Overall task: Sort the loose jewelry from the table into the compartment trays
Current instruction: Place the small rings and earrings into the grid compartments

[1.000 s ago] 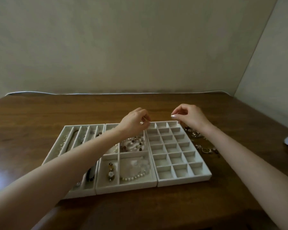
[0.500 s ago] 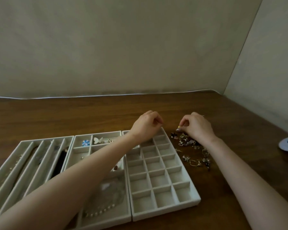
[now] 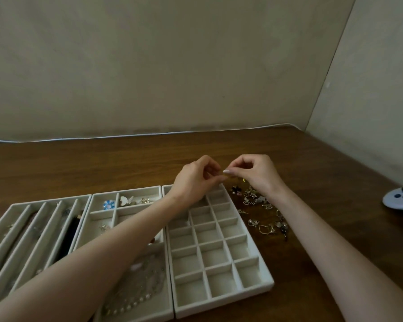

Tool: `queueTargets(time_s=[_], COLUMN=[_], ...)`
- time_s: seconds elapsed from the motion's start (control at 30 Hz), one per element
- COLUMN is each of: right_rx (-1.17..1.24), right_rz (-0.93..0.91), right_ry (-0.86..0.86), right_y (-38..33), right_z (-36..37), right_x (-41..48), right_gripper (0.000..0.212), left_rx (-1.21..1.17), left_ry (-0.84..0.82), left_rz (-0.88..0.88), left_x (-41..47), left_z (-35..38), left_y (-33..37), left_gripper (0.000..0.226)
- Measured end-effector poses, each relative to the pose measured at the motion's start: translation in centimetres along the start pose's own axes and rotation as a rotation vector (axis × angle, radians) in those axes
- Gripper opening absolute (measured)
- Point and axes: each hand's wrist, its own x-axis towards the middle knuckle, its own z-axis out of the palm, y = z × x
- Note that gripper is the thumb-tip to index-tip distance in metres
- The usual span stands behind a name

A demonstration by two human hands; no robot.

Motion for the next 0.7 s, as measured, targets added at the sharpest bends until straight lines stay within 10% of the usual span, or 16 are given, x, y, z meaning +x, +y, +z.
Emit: queueTargets(time_s=[0.17, 0.37, 0.7], right_rx=[-0.008, -0.78, -0.758], right_rz=[-0.034, 0.01, 0.037], right_ry=[-0.081, -0.019, 0.032], right_y=[0.1, 3.2, 3.7], right_z=[0.5, -1.1, -0.9], right_x=[0.0, 1.2, 1.3], right_gripper=[0.006, 0.026, 0.016], left_rx=[0.064, 0.372, 0.61], left_ry=[0.084, 0.043, 0.0], left_rz=[0.004, 0.099, 0.107], left_x=[-0.2, -0.3, -0.2], left_z=[0.1, 0.0, 0.1], left_y=[0.0, -0.3, -0.5], left_gripper=[0.011, 0.005, 0.019])
